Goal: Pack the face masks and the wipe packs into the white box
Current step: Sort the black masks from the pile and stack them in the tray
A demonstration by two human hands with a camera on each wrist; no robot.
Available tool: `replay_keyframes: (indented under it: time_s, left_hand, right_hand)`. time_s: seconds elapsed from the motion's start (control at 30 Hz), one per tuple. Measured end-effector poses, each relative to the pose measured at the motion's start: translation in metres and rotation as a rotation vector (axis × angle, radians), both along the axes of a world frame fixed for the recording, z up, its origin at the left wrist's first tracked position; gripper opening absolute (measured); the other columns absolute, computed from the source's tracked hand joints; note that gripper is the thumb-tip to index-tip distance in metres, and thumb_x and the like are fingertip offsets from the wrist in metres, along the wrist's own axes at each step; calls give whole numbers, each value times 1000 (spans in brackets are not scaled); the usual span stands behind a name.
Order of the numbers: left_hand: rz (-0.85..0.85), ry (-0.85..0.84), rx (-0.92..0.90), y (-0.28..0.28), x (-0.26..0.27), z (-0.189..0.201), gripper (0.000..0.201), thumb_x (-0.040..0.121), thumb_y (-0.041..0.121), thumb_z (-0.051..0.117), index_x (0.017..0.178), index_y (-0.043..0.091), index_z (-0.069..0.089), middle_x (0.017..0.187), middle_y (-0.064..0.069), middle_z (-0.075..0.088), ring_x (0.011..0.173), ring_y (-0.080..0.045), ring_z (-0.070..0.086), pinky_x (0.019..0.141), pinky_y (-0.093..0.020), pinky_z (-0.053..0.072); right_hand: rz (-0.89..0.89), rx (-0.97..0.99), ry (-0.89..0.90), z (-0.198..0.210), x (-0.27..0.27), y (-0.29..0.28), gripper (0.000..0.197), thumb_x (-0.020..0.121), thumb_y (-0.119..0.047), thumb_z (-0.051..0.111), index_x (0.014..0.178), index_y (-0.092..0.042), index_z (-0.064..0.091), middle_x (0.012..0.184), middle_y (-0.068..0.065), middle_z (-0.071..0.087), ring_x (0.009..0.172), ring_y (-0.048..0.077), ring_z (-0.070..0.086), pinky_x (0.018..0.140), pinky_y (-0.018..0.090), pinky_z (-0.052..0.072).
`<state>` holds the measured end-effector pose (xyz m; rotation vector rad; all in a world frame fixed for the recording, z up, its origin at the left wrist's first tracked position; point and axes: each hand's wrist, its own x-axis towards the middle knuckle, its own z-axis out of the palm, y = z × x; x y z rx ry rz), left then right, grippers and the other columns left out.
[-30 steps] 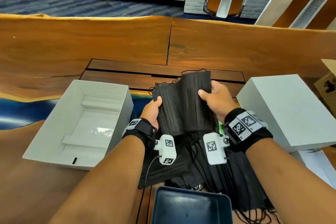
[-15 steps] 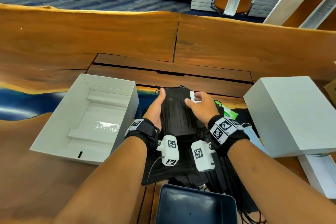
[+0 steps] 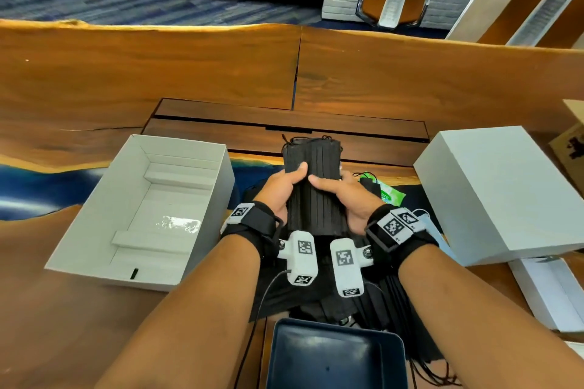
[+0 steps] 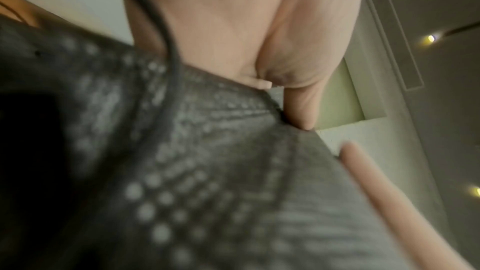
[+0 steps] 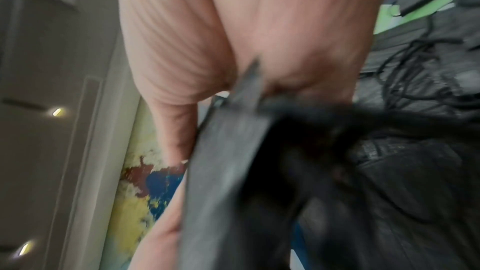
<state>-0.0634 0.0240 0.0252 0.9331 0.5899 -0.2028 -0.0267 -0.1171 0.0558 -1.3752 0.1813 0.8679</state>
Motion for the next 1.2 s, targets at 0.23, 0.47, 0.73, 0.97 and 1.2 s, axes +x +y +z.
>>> replay_keyframes:
  time_s: [0.23, 0.47, 0.73, 0.97, 1.2]
  left_hand:
    - [-33, -8, -66, 5, -13, 10, 47, 97, 38, 53, 132, 7, 58, 129, -20, 63, 118, -37, 61, 97, -52, 50]
    - [76, 69, 111, -16, -18, 1, 41, 99, 38, 51, 132, 13, 56, 119, -17, 67, 107, -35, 65, 93, -56, 52]
    - [98, 65, 200, -18, -27, -1, 44, 86, 46, 69, 113, 11, 69, 108, -14, 72, 97, -32, 70, 85, -50, 57]
    - [391, 143, 193, -18, -38, -1, 57, 72, 54, 73, 112, 14, 65, 116, -12, 70, 102, -32, 67, 90, -54, 54]
    - [303, -14, 49, -24, -59, 7, 45, 88, 31, 71, 124, 7, 59, 119, -17, 68, 107, -34, 66, 88, -60, 52]
  right_hand:
    - [79, 155, 115, 7, -13, -21, 29, 90, -21, 62, 115, -7, 66, 115, 15, 69, 104, 28, 66, 92, 45, 53]
    - [88, -62, -117, 6, -25, -7, 33, 92, -10, 62, 125, -5, 59, 113, 17, 68, 101, 31, 66, 86, 43, 56]
    - [197, -141, -183, 8, -36, -20, 28, 89, -5, 66, 117, -7, 62, 109, 17, 69, 95, 31, 67, 85, 45, 56]
    - [85, 35, 15, 6, -54, -47, 22, 87, -18, 70, 106, -11, 64, 101, 12, 72, 90, 27, 70, 72, 44, 60]
    - [-106, -49, -100, -1, -65, -65, 28, 79, 1, 72, 107, -3, 67, 107, 21, 69, 92, 31, 67, 87, 45, 56]
